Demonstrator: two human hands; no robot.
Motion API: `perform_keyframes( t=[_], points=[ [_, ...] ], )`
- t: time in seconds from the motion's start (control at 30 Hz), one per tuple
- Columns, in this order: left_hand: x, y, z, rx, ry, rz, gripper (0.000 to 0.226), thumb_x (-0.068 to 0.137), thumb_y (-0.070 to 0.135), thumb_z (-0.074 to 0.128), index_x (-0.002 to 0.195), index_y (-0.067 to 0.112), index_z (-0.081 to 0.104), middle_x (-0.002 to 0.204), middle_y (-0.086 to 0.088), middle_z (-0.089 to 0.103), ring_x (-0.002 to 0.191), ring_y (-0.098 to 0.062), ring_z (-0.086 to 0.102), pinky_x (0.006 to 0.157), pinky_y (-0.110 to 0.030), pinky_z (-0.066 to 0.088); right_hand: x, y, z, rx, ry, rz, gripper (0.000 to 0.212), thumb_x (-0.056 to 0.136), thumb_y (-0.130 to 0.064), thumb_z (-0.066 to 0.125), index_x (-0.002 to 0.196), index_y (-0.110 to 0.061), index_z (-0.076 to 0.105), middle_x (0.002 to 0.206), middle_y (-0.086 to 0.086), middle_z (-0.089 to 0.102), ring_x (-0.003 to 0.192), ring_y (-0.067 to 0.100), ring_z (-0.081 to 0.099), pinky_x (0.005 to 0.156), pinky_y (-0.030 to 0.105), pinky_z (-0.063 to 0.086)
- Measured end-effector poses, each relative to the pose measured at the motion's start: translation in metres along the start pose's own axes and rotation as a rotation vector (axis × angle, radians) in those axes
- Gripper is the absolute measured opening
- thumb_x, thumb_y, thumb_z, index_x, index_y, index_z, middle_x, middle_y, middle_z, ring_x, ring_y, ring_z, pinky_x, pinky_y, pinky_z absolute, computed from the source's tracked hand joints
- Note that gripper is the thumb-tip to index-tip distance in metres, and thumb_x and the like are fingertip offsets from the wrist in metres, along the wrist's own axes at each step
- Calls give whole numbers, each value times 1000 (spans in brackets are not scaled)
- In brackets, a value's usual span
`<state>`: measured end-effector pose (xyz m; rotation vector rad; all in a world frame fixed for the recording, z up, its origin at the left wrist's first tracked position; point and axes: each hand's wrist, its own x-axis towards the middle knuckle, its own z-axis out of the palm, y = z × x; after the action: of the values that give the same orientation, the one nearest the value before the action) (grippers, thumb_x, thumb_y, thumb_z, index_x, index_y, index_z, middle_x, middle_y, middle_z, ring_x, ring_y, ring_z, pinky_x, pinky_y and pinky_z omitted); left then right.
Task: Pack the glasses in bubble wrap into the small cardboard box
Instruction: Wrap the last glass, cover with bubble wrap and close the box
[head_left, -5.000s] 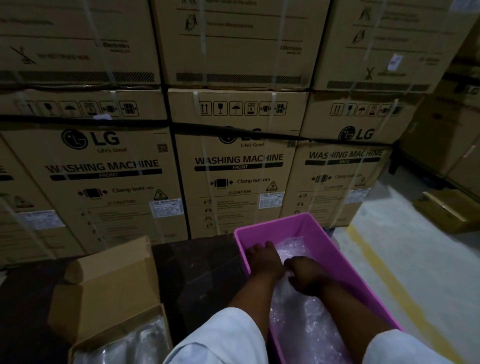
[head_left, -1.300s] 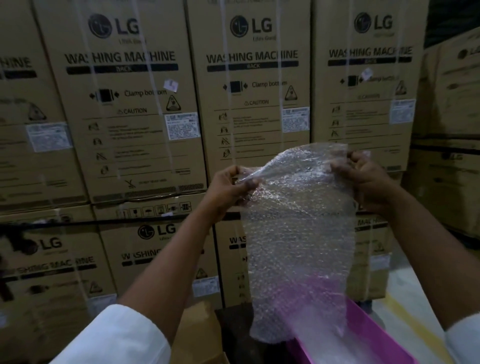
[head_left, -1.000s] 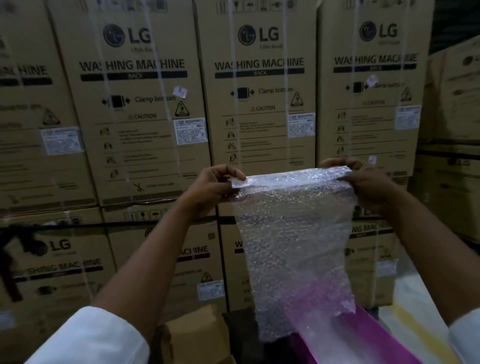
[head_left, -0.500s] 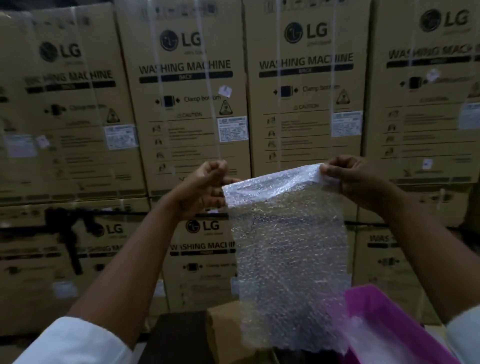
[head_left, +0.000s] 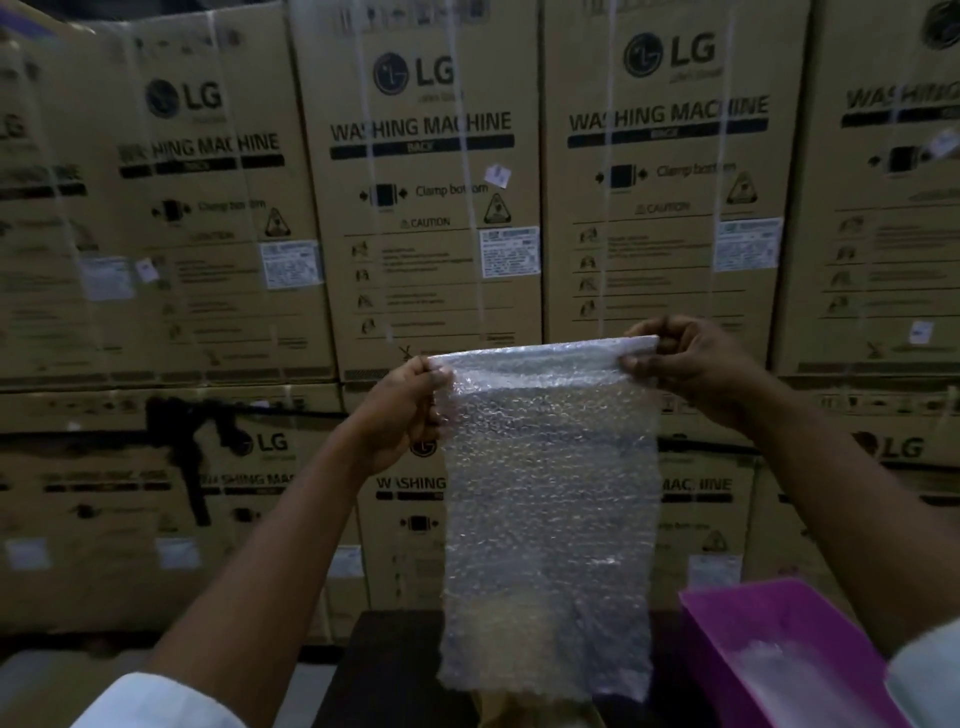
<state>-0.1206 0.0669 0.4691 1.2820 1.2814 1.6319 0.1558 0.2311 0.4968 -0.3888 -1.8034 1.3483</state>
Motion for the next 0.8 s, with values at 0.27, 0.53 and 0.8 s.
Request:
perform_keyframes(
  t=[0.27, 0.53, 0.8],
  points=[
    [-8, 1, 3, -106, 15, -12, 34, 90, 32, 59, 117, 16, 49, 100, -8, 66, 73, -21, 69, 59, -34, 58, 5, 10, 20, 11, -96, 148, 9, 94, -17, 53, 103, -14, 53, 93, 13, 55, 73, 21, 52, 62, 34, 47],
    [-12, -6, -3, -20, 67, -29, 11, 82, 4, 66, 92, 5, 68, 89, -10, 73, 78, -17, 67, 73, -29, 54, 2, 12, 18, 128, -137, 160, 36, 82, -6, 63, 117, -12, 56, 110, 20, 62, 94, 27, 67, 79, 38, 59],
    [-7, -1, -5, -79, -56, 5, 24, 89, -8, 50, 77, 11, 58, 72, -6, 64, 61, -15, 63, 55, -23, 55, -11, 10, 17, 46, -261, 221, 29, 87, 7, 50, 110, -4, 64, 110, 12, 65, 89, 25, 66, 68, 32, 59]
  ],
)
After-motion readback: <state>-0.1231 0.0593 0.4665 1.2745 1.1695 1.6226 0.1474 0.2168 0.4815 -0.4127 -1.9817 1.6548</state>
